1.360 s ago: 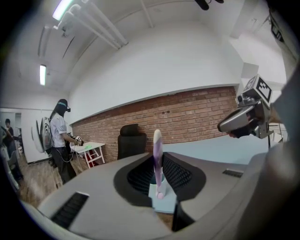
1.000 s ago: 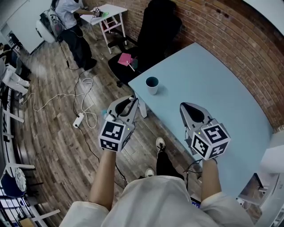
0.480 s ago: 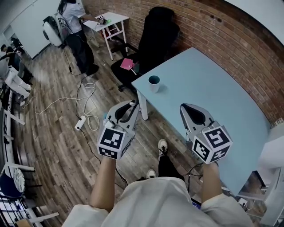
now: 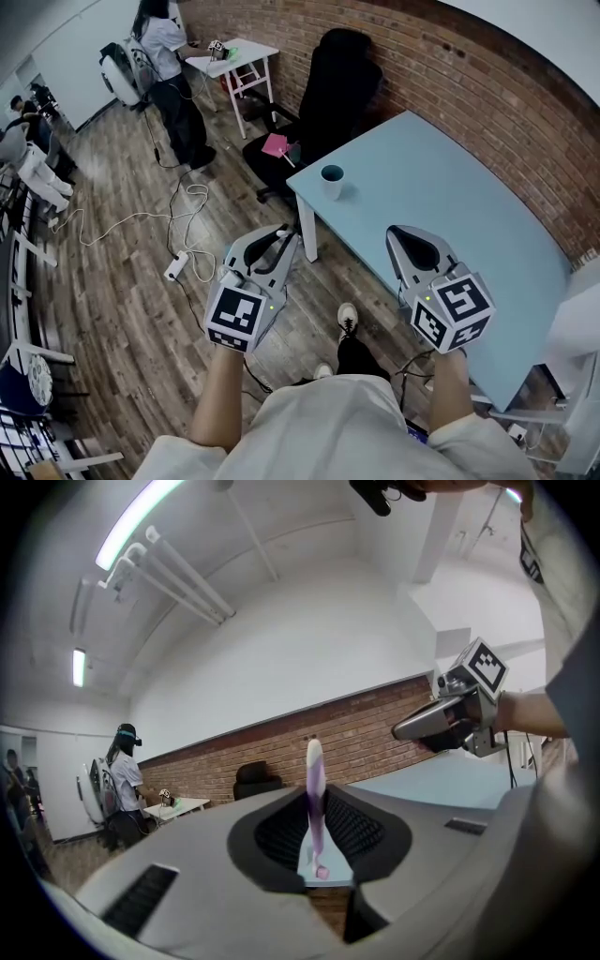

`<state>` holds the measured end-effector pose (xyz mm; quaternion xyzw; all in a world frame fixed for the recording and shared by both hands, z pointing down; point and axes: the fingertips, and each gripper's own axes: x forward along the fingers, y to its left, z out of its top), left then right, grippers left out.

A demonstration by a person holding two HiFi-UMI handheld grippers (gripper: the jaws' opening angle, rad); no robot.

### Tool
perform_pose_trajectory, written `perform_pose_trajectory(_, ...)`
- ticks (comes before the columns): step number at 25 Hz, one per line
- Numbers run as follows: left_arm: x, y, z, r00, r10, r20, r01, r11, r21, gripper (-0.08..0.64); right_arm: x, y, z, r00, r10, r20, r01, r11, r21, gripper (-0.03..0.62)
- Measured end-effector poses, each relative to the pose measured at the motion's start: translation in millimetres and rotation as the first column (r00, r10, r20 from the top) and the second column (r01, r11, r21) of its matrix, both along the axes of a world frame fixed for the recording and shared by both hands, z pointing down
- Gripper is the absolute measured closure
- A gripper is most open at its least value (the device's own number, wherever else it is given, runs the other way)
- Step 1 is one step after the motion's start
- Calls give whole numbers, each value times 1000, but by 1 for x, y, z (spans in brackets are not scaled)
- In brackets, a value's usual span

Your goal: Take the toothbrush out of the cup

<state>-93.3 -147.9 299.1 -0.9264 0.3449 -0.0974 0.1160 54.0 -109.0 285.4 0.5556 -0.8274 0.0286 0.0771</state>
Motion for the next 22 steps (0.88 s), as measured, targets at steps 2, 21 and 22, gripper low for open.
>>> perform_pose_trajectory(2,-3,5,-4,1000,0,14,0,1000,12,482,-1,3,-3,1000,3,-6,-3,1000,5,574)
perform_pose_trajectory(21,-12,18,-16,1000,-6,-12,6,999,37,482,-27,12,-8,993,-40,-108,41,999,10,574)
perform_pose_trajectory(22,-12,18,-15,1000,-6,-11,6,999,35,482,-28,11,-8,993,-42,-109,43,999,10,574)
